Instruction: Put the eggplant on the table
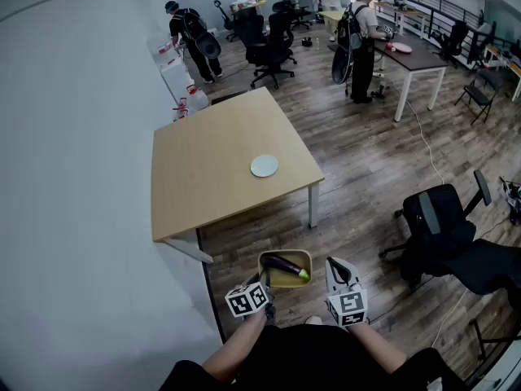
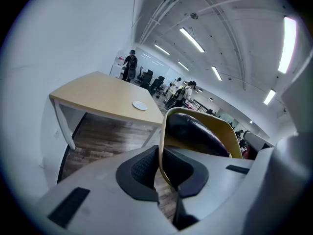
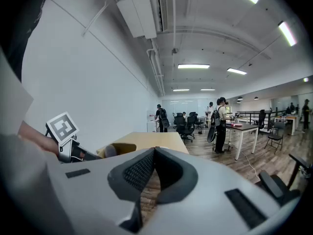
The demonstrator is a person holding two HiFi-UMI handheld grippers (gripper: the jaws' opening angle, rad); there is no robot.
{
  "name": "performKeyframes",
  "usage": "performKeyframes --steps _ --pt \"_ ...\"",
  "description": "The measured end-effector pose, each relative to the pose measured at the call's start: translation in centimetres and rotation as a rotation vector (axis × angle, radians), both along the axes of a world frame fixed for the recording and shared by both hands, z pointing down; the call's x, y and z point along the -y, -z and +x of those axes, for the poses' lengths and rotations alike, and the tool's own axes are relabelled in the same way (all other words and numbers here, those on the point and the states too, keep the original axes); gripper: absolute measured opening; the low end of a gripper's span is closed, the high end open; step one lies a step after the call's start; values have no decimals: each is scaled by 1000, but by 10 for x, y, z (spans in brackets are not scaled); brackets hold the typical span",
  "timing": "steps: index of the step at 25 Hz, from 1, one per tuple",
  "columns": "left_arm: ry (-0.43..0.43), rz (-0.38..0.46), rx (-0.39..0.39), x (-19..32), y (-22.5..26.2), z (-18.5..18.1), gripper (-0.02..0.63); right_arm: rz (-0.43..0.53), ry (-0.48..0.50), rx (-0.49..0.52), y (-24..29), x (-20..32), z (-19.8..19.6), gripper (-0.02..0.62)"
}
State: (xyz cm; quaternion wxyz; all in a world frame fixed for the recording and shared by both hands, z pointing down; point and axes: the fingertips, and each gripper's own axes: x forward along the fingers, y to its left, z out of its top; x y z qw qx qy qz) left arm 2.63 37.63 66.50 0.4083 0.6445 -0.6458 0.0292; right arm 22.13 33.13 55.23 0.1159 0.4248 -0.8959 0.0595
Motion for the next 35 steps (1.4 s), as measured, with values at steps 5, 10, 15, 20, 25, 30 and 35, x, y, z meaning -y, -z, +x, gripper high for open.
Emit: performKeyframes --steps 5,10,15,20,25,30,35 --pt "34 37 17 18 16 -8 25 37 6 13 9 14 -5 60" --pt "70 21 28 21 11 -14 24 55 5 32 6 24 -7 60" --pt "79 -6 44 24 6 -22 23 41 1 52 3 33 -9 60" --pt "68 -19 31 51 -4 -34 23 20 -12 50 -2 56 -20 60" --pt "36 -34 11 98 -13 -52 24 8 -39 23 -5 95 -35 60" --pt "20 -50 -9 152 -23 -87 24 -9 -58 -8 -8 149 -70 60" --pt "-14 -68 -30 203 -44 -113 24 -24 -28 -35 -20 211 -114 60"
